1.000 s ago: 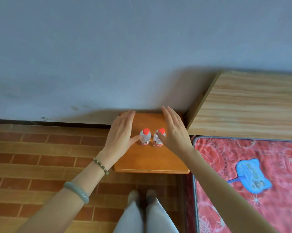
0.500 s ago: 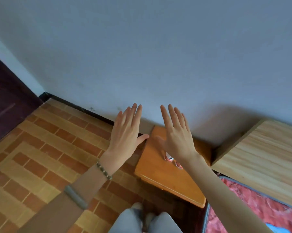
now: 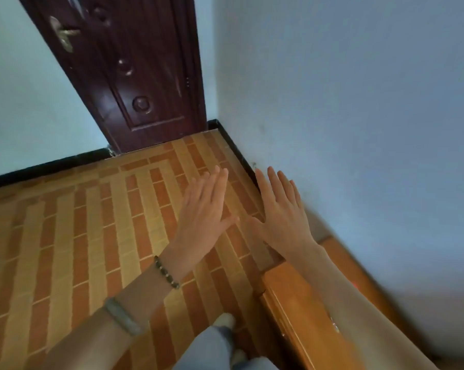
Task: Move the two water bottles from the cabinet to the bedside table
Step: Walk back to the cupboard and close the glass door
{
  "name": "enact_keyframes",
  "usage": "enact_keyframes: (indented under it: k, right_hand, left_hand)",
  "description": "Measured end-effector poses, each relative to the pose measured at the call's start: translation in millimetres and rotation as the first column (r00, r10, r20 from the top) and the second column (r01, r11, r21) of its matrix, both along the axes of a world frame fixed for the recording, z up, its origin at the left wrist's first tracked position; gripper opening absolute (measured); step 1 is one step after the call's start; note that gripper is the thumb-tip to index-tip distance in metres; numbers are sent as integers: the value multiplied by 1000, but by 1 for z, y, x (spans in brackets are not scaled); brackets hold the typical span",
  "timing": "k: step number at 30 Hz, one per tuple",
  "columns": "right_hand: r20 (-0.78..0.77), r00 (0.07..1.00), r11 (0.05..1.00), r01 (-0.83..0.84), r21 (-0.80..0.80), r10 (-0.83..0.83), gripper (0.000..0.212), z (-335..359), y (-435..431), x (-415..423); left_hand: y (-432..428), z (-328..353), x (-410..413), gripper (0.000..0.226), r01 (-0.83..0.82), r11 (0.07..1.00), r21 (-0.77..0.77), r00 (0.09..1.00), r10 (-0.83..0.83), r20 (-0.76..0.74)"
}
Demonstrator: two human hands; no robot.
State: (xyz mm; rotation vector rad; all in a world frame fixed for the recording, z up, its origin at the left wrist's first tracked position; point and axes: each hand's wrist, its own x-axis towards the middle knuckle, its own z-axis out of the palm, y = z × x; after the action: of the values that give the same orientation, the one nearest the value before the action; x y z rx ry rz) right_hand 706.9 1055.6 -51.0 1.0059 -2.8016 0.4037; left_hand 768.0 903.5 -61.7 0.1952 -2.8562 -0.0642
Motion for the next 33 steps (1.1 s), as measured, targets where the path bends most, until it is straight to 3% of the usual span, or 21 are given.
enact_keyframes:
  k: [7,16,23,33]
  right_hand:
    - [-58,949,951,-309,15,309,84,-6,-84,37]
    - [-34,757,756,-653,-44,652,88,10,-192,96]
    - [-29,601,601,-799,-27,799,93,17,-290,139]
    - [-67,540,537,-842,-51,839,93,19,-465,200]
  left_hand:
    - [-52,-1,86,95,-345,938,-8,938,345,-14]
    - [-113,7,187,95,-707,704,-71,706,708,-3]
    - [-186,12,239,97,-829,556,-68,559,828,-37]
    - [-341,16,311,99,-885,462,-55,464,884,-54]
